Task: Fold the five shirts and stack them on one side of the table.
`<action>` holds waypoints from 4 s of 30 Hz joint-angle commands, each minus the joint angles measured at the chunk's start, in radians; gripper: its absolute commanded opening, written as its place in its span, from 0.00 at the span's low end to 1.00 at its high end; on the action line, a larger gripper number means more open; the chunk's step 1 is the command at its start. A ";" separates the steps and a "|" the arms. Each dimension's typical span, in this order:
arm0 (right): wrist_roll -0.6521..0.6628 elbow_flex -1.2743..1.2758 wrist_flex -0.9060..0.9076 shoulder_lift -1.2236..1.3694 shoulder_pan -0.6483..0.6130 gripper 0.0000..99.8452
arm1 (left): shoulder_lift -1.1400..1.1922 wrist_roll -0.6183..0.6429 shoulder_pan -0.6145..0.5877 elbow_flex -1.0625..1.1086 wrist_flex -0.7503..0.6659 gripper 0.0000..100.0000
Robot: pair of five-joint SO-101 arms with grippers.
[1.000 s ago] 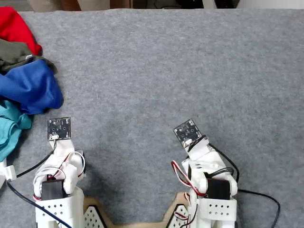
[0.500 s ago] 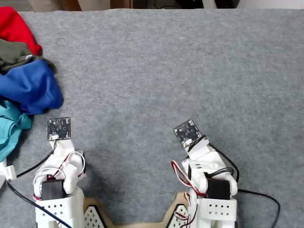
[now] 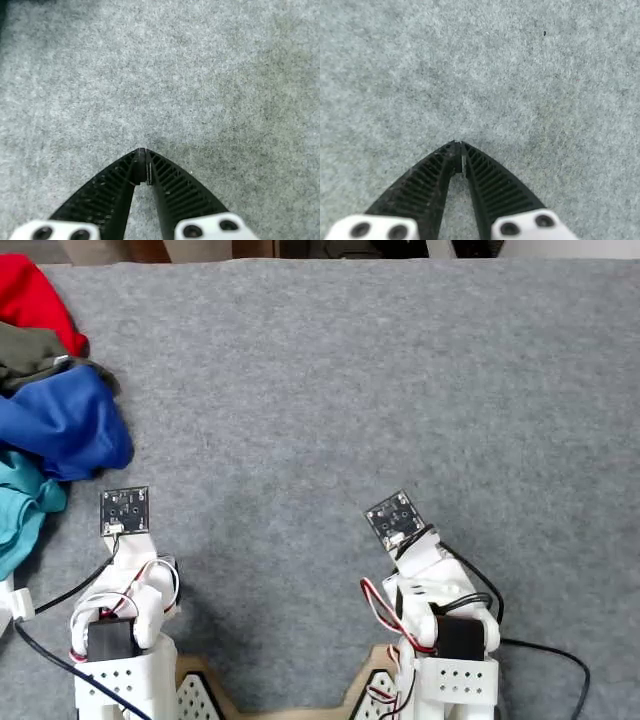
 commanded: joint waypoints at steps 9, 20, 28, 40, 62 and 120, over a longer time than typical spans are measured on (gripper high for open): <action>0.008 -0.001 0.005 -0.031 -0.010 0.01 | -0.004 0.011 0.009 0.015 -0.003 0.02; 0.008 -0.001 0.005 -0.031 -0.010 0.01 | -0.004 0.011 0.009 0.015 -0.003 0.02; 0.008 -0.001 0.005 -0.031 -0.010 0.01 | -0.004 0.011 0.009 0.015 -0.003 0.02; 0.008 -0.001 0.005 -0.031 -0.010 0.01 | -0.004 0.011 0.009 0.015 -0.003 0.02; 0.008 -0.001 0.005 -0.031 -0.010 0.01 | -0.004 0.011 0.009 0.015 -0.003 0.02; 0.002 -0.002 -0.115 -0.033 -0.033 0.01 | -0.004 0.011 0.021 0.015 -0.003 0.02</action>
